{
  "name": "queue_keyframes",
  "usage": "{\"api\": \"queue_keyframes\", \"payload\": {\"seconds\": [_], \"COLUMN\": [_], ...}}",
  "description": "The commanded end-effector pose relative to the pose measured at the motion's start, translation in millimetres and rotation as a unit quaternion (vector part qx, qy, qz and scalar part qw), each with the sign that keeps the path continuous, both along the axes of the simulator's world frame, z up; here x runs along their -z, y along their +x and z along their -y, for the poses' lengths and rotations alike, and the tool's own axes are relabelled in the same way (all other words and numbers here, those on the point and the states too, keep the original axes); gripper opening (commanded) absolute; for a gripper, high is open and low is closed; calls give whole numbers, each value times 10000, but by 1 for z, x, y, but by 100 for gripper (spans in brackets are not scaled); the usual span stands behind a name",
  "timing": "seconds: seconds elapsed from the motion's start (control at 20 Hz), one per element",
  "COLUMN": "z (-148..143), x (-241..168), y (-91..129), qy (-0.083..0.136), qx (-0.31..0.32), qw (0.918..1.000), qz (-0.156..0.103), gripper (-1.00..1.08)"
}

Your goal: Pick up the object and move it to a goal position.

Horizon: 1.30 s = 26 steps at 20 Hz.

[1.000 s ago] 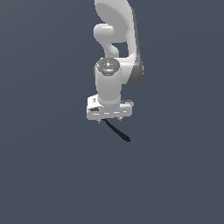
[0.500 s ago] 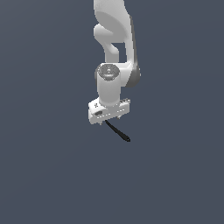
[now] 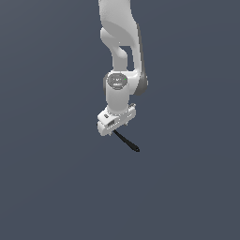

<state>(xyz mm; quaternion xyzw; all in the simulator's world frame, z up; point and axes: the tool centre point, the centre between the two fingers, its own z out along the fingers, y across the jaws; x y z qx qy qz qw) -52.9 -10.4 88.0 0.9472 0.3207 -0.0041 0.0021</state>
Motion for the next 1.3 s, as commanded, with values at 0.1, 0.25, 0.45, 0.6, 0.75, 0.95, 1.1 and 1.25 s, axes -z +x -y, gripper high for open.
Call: {"api": "queue_keyframes", "payload": {"seconds": [0.1,0.25,0.45,0.6,0.75,0.95,1.1,1.25], "z": [-1,-2,-3,-4,-4,-3,-4,-4], "x": [10,14,19,20,21,23,31,44], "y": [-8,-13,-17,-18,-19,-19,-19,-20], "qy": [14,23,31,35,36,36,36,36], "qx": [-519,-771,-1004,-1103,-1135,-1112,-1119,-1126], "qw": [9986,9970,9949,9939,9935,9938,9937,9936], "qz": [13,18,24,27,28,26,26,26], "gripper": [100,100,100,100,100,100,100,100]}}
